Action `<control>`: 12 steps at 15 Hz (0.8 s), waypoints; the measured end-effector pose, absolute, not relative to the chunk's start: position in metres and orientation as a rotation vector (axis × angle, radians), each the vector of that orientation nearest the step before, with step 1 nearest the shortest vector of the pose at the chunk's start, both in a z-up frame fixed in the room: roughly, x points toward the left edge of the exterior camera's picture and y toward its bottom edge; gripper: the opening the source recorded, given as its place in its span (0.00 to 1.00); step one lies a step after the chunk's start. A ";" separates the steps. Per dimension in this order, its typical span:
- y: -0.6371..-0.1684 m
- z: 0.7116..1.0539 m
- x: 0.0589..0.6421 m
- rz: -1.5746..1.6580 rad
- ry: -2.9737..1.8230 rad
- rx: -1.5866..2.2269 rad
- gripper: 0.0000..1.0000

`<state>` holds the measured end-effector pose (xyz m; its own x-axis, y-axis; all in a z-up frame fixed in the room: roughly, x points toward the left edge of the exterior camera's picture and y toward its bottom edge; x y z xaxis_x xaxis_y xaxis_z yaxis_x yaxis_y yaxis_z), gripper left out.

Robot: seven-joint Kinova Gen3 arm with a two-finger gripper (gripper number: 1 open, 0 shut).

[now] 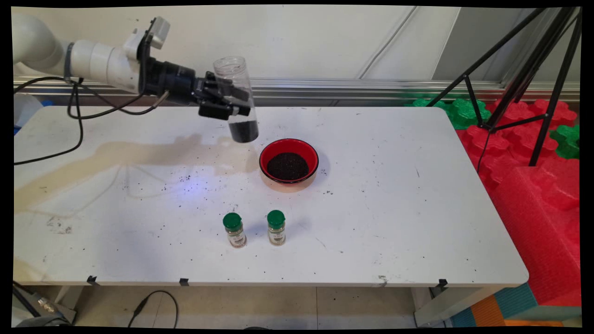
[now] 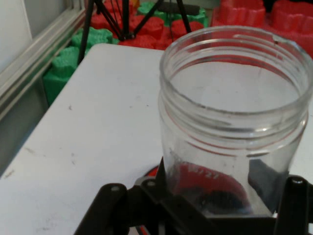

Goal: Place the picked object on the table

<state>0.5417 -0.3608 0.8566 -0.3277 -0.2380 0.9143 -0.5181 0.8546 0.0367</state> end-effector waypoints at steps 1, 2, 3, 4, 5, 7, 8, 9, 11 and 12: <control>-0.355 0.856 0.545 0.306 -1.925 0.561 0.00; -0.348 0.853 0.549 0.294 -1.934 0.562 0.00; -0.344 0.852 0.551 0.288 -1.940 0.561 0.00; -0.339 0.849 0.554 0.280 -1.947 0.561 0.00; -0.334 0.846 0.558 0.273 -1.957 0.559 0.00; -0.326 0.841 0.563 0.267 -1.970 0.556 0.00; -0.324 0.838 0.566 0.264 -1.977 0.554 0.00; -0.320 0.833 0.569 0.262 -1.986 0.549 0.00; -0.313 0.825 0.574 0.262 -2.002 0.540 0.00; -0.310 0.820 0.576 0.261 -2.011 0.531 0.00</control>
